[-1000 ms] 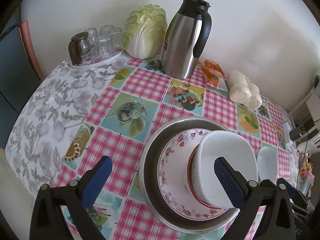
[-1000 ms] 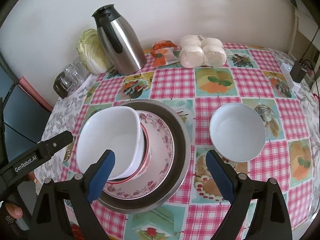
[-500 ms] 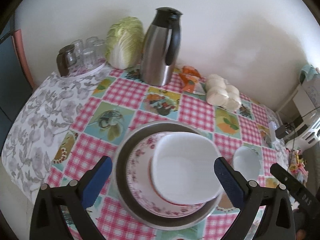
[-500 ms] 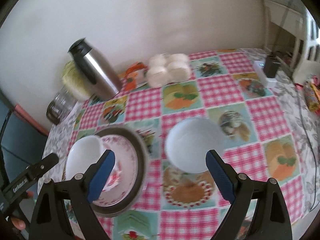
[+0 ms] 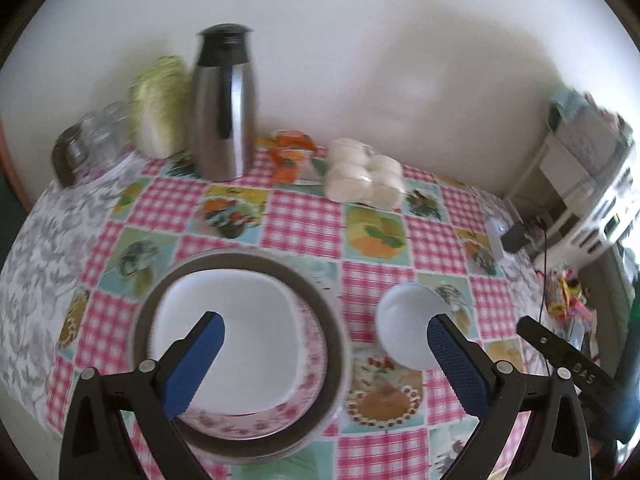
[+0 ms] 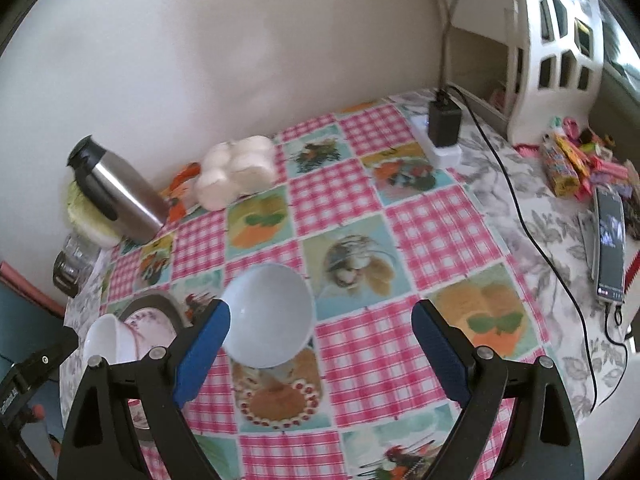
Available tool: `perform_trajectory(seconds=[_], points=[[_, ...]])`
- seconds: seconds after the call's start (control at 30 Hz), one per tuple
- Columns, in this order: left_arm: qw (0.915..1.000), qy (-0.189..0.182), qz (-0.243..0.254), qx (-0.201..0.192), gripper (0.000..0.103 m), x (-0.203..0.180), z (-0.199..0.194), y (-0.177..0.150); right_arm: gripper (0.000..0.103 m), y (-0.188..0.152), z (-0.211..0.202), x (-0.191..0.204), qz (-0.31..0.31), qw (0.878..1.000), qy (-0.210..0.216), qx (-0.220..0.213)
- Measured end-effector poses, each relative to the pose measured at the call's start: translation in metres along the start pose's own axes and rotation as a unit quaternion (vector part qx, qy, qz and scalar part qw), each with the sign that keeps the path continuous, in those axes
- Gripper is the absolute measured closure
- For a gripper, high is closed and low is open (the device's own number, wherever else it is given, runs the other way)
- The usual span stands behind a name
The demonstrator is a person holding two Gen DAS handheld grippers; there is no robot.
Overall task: Organize plates and bowls
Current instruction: 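Move both tools to the pale blue bowl on the cloth, then grasp the pale blue bowl rim with both tools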
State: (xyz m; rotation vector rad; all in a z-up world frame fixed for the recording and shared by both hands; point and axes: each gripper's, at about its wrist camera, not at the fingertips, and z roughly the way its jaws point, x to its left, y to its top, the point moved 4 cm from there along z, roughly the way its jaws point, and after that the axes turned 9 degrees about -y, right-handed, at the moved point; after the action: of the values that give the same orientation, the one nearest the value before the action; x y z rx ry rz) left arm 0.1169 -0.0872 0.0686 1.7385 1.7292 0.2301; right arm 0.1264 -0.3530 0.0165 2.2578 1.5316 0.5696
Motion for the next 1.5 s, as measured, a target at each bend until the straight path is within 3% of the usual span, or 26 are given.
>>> perform_trajectory(seconds=[0.17, 0.23, 0.53, 0.67, 0.87, 1.0, 1.07, 1.13, 1.3, 1.43, 1.5], points=[[0.9987, 0.004, 0.048, 0.019, 0.002, -0.038, 0.029, 0.004, 0.010, -0.004, 0.021, -0.012, 0.006, 1.000, -0.016, 0.023], [0.9977, 0.010, 0.060, 0.031, 0.008, -0.047, 0.044, 0.003, 0.010, -0.006, 0.032, -0.014, 0.003, 0.999, -0.021, 0.033], [0.9949, 0.020, 0.057, 0.081, 0.022, -0.055, 0.101, -0.004, 0.010, -0.013, 0.066, -0.011, 0.004, 0.998, -0.017, 0.062], [0.9936, 0.018, 0.047, 0.101, 0.040, -0.054, 0.122, -0.006, 0.011, -0.016, 0.077, -0.002, -0.008, 0.998, -0.018, 0.068], [0.9915, 0.012, 0.035, 0.124, 0.044, -0.050, 0.149, -0.009, 0.029, -0.020, 0.095, 0.009, -0.024, 0.996, -0.022, 0.083], [0.9896, 0.005, 0.026, 0.141, 0.058, -0.046, 0.164, -0.013, 0.043, -0.022, 0.104, 0.016, -0.028, 0.995, -0.019, 0.090], [0.9886, 0.003, 0.023, 0.149, 0.061, -0.044, 0.172, -0.016, 0.046, -0.021, 0.107, 0.019, -0.023, 0.995, -0.011, 0.092], [0.9878, 0.006, 0.023, 0.154, 0.066, -0.043, 0.177, -0.018, 0.058, -0.022, 0.110, 0.021, -0.021, 0.995, -0.004, 0.095], [0.9873, 0.018, 0.034, 0.154, 0.077, -0.041, 0.183, -0.018, 0.074, -0.026, 0.120, 0.026, -0.019, 0.994, 0.007, 0.106], [0.9869, 0.021, 0.043, 0.154, 0.081, -0.042, 0.186, -0.019, 0.089, -0.029, 0.124, 0.035, -0.028, 0.993, 0.019, 0.113], [0.9865, 0.021, 0.045, 0.156, 0.082, -0.042, 0.187, -0.020, 0.090, -0.030, 0.125, 0.038, -0.033, 0.993, 0.014, 0.112]])
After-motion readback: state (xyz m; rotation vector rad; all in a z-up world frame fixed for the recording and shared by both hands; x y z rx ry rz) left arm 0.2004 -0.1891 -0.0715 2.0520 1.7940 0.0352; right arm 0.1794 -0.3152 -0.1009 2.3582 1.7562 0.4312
